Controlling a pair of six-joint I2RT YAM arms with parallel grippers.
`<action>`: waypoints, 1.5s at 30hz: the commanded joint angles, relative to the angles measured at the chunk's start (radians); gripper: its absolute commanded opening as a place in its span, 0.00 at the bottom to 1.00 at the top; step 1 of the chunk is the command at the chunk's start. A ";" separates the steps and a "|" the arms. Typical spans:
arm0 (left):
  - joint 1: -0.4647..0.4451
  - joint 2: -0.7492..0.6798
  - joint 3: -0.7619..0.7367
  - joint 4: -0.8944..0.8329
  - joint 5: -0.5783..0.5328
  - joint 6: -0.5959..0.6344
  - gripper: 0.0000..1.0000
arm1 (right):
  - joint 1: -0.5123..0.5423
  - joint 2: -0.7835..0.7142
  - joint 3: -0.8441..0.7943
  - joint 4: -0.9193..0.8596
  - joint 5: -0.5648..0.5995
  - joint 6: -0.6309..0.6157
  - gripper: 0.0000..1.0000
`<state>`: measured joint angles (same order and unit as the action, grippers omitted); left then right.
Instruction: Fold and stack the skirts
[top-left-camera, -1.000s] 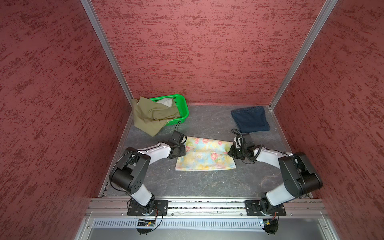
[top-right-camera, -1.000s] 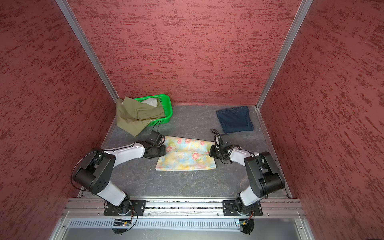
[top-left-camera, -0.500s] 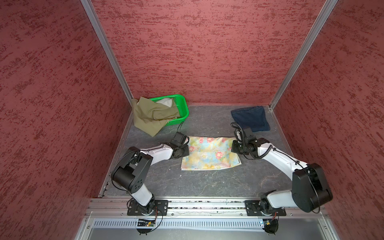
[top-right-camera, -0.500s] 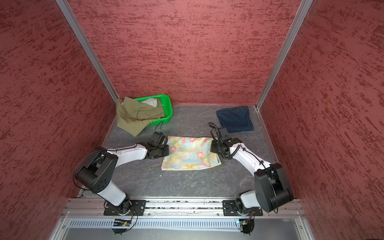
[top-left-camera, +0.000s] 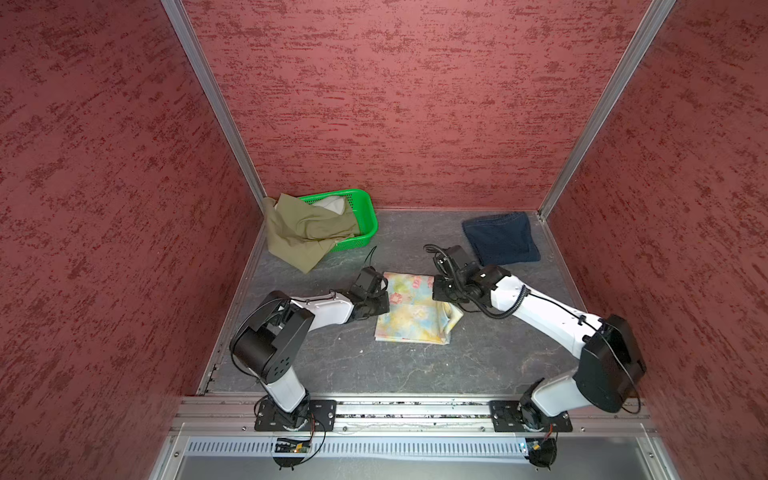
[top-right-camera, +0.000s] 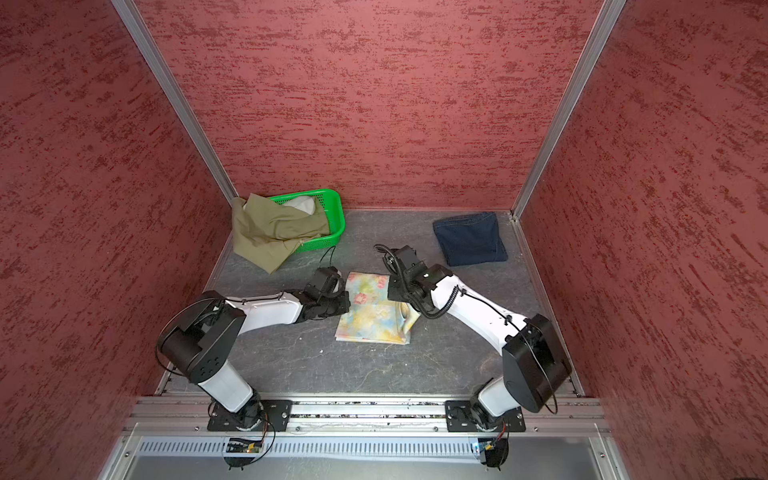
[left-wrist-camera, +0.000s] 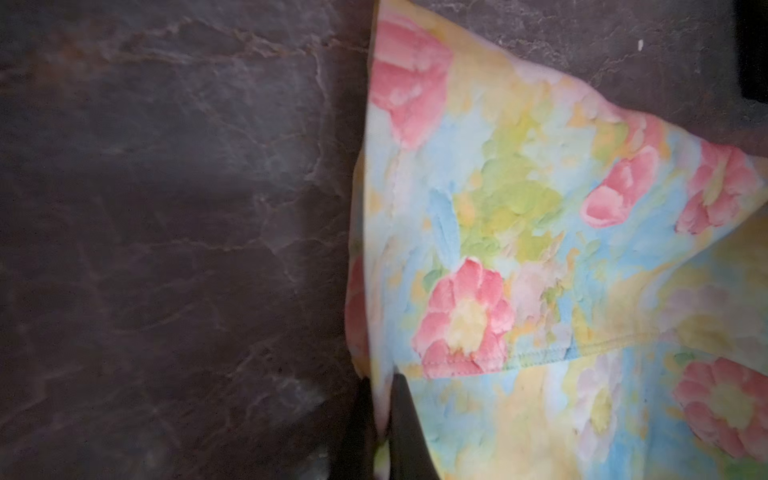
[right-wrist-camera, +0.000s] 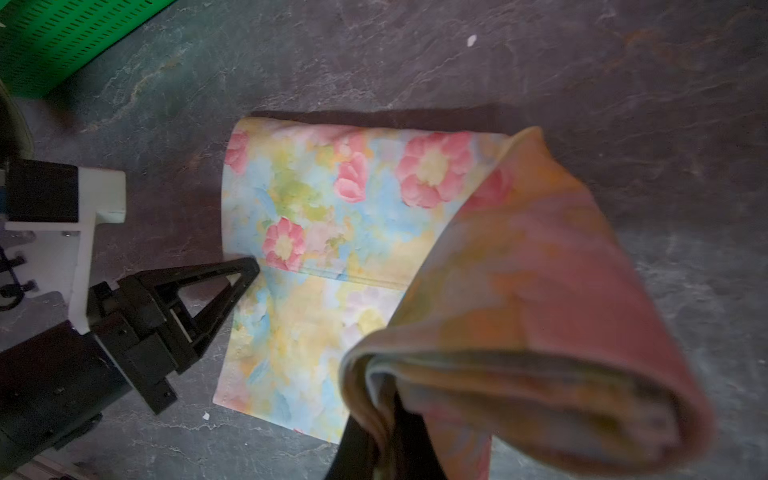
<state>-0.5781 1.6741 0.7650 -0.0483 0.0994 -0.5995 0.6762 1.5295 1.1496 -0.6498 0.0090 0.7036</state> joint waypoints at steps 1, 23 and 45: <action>-0.011 0.029 -0.051 -0.043 0.040 -0.018 0.00 | 0.040 0.049 0.034 0.071 -0.015 0.134 0.00; 0.047 -0.023 -0.180 0.107 0.104 -0.057 0.00 | 0.123 0.176 0.075 0.285 -0.069 0.296 0.62; 0.137 -0.327 -0.053 -0.283 -0.100 0.052 0.68 | -0.278 -0.140 -0.404 0.569 -0.168 -0.059 0.98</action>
<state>-0.4412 1.3968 0.6575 -0.1905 0.0765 -0.5961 0.4126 1.3720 0.7650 -0.2211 -0.0944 0.7609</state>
